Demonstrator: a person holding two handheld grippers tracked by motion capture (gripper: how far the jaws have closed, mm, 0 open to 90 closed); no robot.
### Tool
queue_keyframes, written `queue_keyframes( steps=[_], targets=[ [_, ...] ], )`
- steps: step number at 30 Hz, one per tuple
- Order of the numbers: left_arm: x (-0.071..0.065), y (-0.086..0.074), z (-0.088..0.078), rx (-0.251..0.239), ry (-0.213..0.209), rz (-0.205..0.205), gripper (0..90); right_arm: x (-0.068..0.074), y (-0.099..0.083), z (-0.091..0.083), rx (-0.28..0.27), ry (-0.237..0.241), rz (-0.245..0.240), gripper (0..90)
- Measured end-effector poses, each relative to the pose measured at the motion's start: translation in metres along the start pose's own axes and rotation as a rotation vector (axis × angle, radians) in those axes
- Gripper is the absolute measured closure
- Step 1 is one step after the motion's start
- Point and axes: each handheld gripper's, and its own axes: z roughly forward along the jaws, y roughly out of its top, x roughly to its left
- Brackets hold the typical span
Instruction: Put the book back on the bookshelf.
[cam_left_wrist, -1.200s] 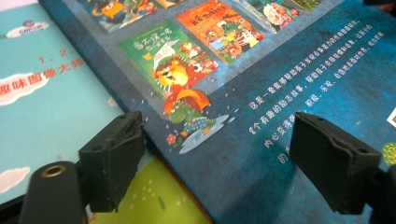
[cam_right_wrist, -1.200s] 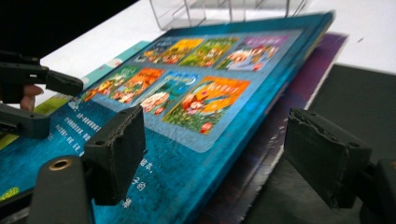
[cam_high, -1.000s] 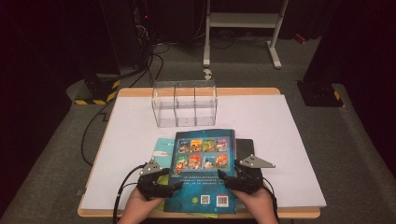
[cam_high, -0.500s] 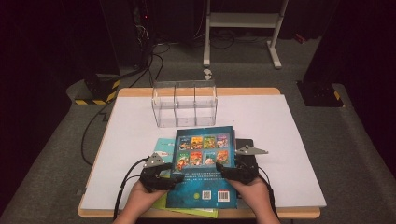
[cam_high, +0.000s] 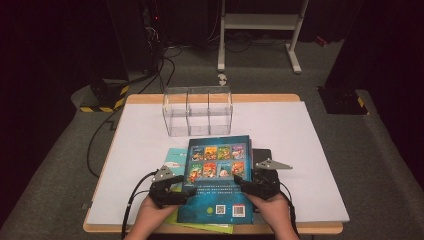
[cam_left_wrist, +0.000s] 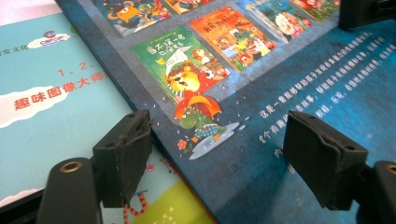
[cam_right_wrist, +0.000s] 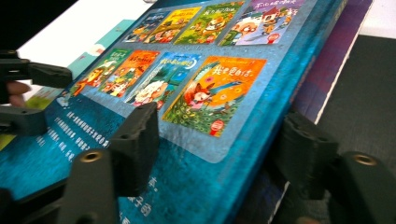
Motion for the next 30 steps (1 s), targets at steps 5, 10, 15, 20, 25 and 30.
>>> queue_keyframes(
  steps=[5,10,15,20,25,30],
  targets=[
    [0.0,-0.001,0.0,-0.002,0.002,0.0,23.0,0.0,-0.004,-0.006,-0.011,0.021,-0.002,43.8],
    [0.001,0.0,0.0,0.002,0.001,-0.015,19.9,0.005,-0.007,-0.012,-0.039,0.007,-0.038,46.9],
    [0.007,0.0,-0.002,0.003,-0.012,-0.058,14.8,0.015,-0.007,-0.018,-0.076,0.009,-0.099,48.2],
    [0.017,-0.002,-0.007,-0.015,-0.054,-0.131,13.7,0.025,-0.007,-0.02,-0.107,0.005,-0.159,48.3],
    [0.025,-0.004,-0.009,-0.029,-0.102,-0.184,8.5,0.035,-0.007,-0.023,-0.136,-0.005,-0.223,49.5],
    [0.025,-0.004,-0.009,-0.034,-0.147,-0.199,11.2,0.042,-0.007,-0.022,-0.138,0.01,-0.252,49.7]
  ],
)
